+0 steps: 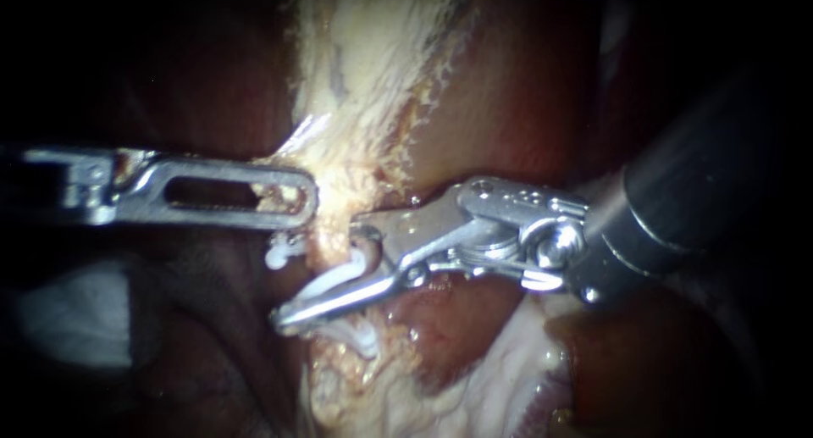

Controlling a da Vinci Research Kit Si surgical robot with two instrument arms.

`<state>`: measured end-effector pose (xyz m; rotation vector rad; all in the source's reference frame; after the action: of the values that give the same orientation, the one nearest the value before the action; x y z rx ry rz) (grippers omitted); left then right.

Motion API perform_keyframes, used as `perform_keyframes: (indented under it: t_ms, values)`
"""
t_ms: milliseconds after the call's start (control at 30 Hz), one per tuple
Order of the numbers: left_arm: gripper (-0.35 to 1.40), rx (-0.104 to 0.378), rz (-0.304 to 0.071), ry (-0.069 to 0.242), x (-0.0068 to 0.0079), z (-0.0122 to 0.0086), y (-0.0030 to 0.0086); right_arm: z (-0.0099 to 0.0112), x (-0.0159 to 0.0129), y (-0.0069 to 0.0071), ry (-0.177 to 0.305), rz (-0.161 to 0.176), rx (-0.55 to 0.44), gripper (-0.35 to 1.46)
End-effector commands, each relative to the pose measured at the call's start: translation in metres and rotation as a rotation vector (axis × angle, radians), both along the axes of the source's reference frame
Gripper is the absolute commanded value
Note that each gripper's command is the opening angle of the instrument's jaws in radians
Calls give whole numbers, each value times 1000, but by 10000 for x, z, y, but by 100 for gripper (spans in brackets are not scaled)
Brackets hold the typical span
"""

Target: Clipping third clip left tube

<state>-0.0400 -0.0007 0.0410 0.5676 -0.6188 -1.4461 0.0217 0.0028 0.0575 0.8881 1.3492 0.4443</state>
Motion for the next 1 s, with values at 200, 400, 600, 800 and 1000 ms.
perform_keyframes:
  t_ms: [200, 400, 600, 800, 1000]
  values:
    - [-35, 0, 0, 0, 1, 0, 0, 3, -2, 2, -1, 1, 1, 54]
    - [-35, 0, 1, 0, 1, 0, 0, 4, -5, 5, -2, 2, 3, 53]
    - [-35, 0, 1, -1, 1, 0, 0, 4, -7, 4, -5, 0, 14, 46]
    - [-35, 0, 1, -1, 1, 0, 0, 4, -19, 2, -4, -5, 19, -35]
    - [-35, 0, 1, -1, 1, 0, 0, 7, -22, 1, -21, 1, 44, -35]
